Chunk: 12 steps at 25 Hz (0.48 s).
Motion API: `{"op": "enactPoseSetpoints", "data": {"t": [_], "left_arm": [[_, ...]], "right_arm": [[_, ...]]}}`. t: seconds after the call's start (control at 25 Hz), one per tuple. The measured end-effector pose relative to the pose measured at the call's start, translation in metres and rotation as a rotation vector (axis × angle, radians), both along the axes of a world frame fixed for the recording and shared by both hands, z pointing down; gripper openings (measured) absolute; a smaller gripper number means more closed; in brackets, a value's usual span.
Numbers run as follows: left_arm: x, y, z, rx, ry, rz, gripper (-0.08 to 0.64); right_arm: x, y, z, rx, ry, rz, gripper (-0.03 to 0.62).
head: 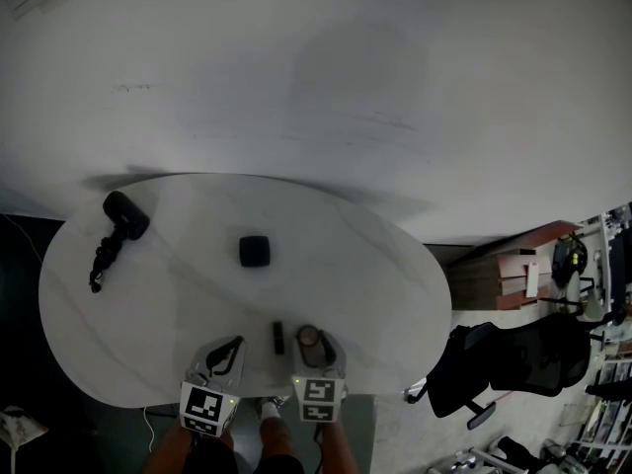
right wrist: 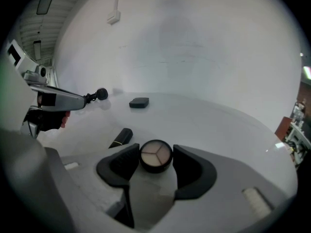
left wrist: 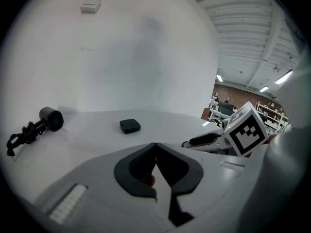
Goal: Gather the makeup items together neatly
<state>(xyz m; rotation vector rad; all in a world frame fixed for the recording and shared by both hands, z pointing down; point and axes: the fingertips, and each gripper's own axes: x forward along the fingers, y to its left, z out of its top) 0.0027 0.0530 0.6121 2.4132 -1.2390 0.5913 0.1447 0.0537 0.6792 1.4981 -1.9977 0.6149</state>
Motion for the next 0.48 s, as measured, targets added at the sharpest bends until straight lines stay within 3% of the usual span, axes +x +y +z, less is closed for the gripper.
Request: {"op": "enactPoseSetpoints", "data": {"t": [0.08, 0.48], "left_arm": [[-0.001, 0.000, -0.001, 0.002, -0.001, -0.004, 0.011], [-0.002, -0.005, -0.024, 0.046, -0.001, -0.011, 0.011]], "right_arm": [[-0.001, 0.000, 0.000, 0.000, -0.014, -0.001, 0.252], [0.002, -0.003, -0.023, 0.029, -0.017, 0.001, 0.252]]}}
